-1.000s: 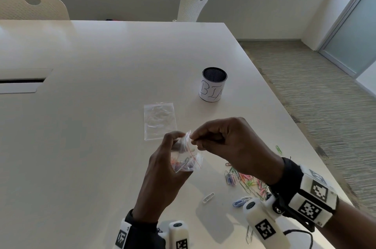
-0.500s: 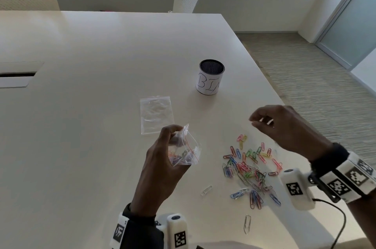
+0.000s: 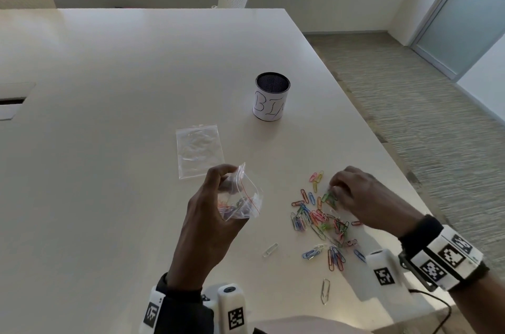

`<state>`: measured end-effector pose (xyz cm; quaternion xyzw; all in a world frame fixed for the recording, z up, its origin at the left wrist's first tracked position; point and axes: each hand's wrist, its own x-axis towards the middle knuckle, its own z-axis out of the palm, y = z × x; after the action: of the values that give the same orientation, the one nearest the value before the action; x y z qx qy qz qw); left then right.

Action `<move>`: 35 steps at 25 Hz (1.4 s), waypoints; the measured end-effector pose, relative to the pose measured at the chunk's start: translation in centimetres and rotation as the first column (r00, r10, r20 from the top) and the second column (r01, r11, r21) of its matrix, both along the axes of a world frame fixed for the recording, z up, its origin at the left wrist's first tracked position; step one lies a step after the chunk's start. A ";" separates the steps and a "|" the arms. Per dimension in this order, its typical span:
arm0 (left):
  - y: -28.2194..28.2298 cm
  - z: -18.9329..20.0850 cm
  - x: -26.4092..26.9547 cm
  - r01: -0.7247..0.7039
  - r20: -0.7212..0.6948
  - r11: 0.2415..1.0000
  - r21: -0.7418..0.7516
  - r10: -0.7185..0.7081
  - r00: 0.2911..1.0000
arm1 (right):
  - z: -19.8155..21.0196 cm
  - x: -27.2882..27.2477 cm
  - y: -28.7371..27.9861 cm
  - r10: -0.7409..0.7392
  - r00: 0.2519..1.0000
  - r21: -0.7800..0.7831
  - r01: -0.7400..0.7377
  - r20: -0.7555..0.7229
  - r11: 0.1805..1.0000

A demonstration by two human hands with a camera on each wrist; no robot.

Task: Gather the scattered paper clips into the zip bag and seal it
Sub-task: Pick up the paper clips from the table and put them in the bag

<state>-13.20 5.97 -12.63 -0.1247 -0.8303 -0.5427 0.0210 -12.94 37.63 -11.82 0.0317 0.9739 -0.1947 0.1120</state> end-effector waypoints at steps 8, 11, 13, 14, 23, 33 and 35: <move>0.2 0.0 -0.2 0.020 0.022 1.000 -0.020 -0.020 1.000 | 2.8 1.9 -1.2 0.089 0.971 0.098 -0.112 0.220 0.989; 0.3 -0.1 -0.3 0.028 0.026 0.999 -0.027 -0.027 0.999 | 1.1 1.8 -2.1 0.059 0.987 -0.003 -0.060 0.147 0.998; 0.2 -0.2 -0.3 0.025 0.029 0.999 -0.036 -0.024 0.999 | 0.4 1.5 -2.7 0.042 0.998 -0.075 -0.038 0.049 0.996; 0.1 -0.2 -0.2 0.023 0.030 0.999 -0.041 -0.021 0.999 | 0.4 1.4 -3.0 0.038 0.999 -0.095 -0.035 0.029 0.995; 0.1 -0.4 -0.4 -0.001 0.039 0.998 -0.059 0.003 0.999 | -0.1 2.0 -4.5 0.124 0.992 0.023 -0.124 -0.031 0.992; 0.1 -0.3 -0.3 0.001 0.023 0.998 -0.068 0.000 1.000 | 0.4 1.0 -4.3 0.126 0.989 0.019 -0.125 -0.072 0.992; 0.1 -0.2 -0.2 0.000 0.020 0.998 -0.056 0.001 1.000 | 0.6 0.7 -4.1 0.110 0.990 -0.020 -0.112 -0.084 0.993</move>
<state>-13.36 6.09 -12.82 -0.1196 -0.8454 -0.5205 0.0095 -12.23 33.50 -11.27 -0.0321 0.9755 -0.2013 0.0828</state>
